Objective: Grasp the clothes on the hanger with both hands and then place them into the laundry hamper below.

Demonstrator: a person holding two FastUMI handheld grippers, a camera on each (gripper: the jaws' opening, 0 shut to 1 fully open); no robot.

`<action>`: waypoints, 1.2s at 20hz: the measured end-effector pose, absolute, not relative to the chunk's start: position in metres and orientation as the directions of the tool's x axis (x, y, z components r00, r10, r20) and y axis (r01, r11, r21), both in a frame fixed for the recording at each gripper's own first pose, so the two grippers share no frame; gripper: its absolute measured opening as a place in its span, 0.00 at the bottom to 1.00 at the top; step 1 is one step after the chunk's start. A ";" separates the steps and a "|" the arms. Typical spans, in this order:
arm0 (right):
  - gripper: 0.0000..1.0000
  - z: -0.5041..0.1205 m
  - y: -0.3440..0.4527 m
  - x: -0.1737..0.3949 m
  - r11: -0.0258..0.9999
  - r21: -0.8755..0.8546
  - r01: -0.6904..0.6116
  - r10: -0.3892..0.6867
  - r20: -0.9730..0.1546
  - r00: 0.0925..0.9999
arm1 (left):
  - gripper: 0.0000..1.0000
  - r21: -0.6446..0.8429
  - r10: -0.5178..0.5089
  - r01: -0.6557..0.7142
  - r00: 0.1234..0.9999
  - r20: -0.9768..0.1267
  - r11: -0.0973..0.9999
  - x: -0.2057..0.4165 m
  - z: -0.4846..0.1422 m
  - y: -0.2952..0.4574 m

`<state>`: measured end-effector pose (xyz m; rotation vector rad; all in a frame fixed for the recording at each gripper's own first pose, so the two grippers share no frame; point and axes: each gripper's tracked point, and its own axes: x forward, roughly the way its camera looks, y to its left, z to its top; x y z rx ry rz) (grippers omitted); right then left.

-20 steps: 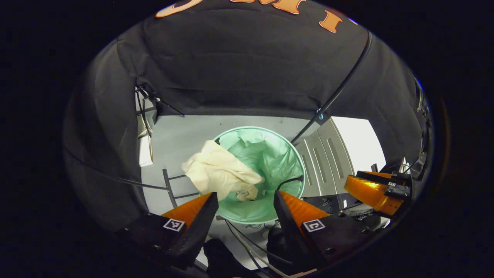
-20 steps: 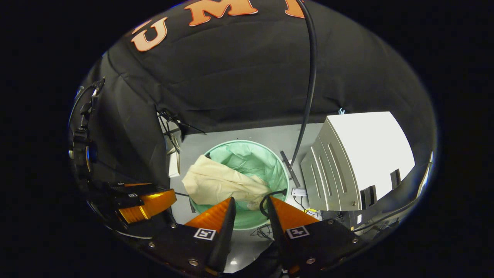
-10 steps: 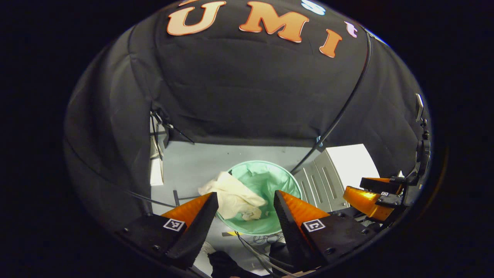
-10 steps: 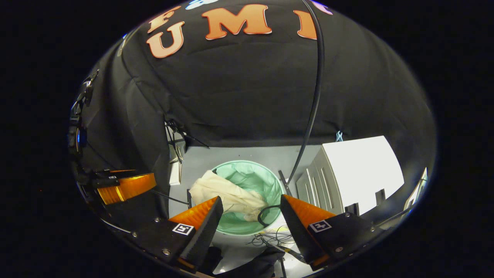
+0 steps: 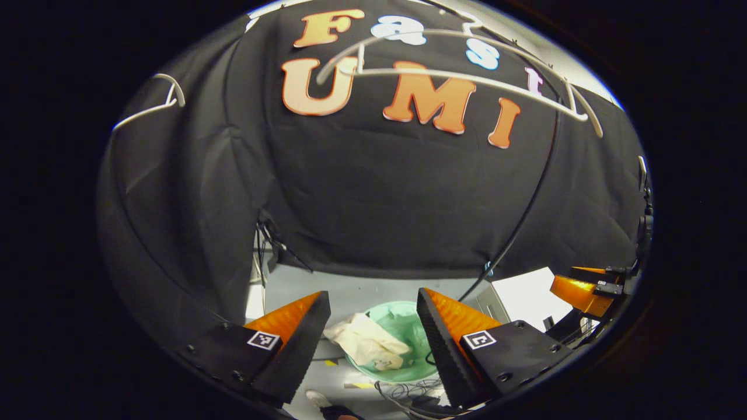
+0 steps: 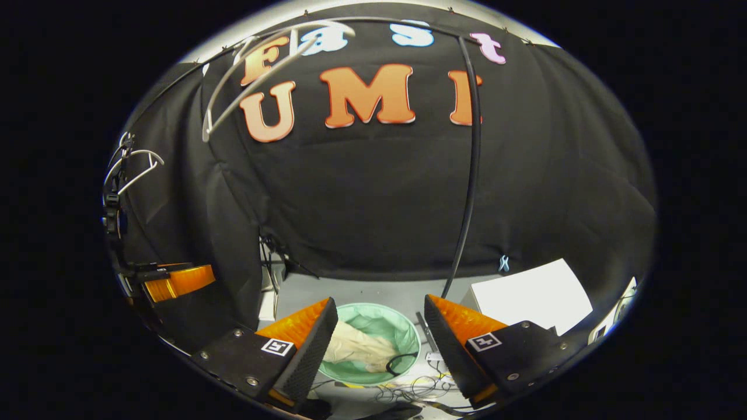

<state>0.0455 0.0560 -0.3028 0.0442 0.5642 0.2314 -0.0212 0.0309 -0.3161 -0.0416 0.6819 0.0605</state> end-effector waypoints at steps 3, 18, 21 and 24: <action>0.93 -0.265 0.055 0.048 0.974 0.085 -0.211 0.226 -0.458 0.860 | 0.98 0.059 0.112 -0.096 0.833 -0.542 0.994 -0.012 -0.269 0.054; 0.92 -0.081 0.030 0.032 0.980 0.038 -0.193 0.196 -0.131 0.972 | 0.94 0.117 0.196 -0.184 0.976 -0.099 0.976 -0.021 -0.044 0.103; 0.92 -0.046 0.021 0.025 0.982 0.028 -0.186 0.187 -0.067 0.980 | 0.94 0.121 0.200 -0.197 0.980 -0.006 0.973 -0.036 0.002 0.109; 0.92 -0.019 0.021 0.020 0.981 0.045 -0.187 0.188 -0.015 0.982 | 0.97 0.120 0.213 -0.220 0.975 0.066 0.968 -0.044 0.034 0.122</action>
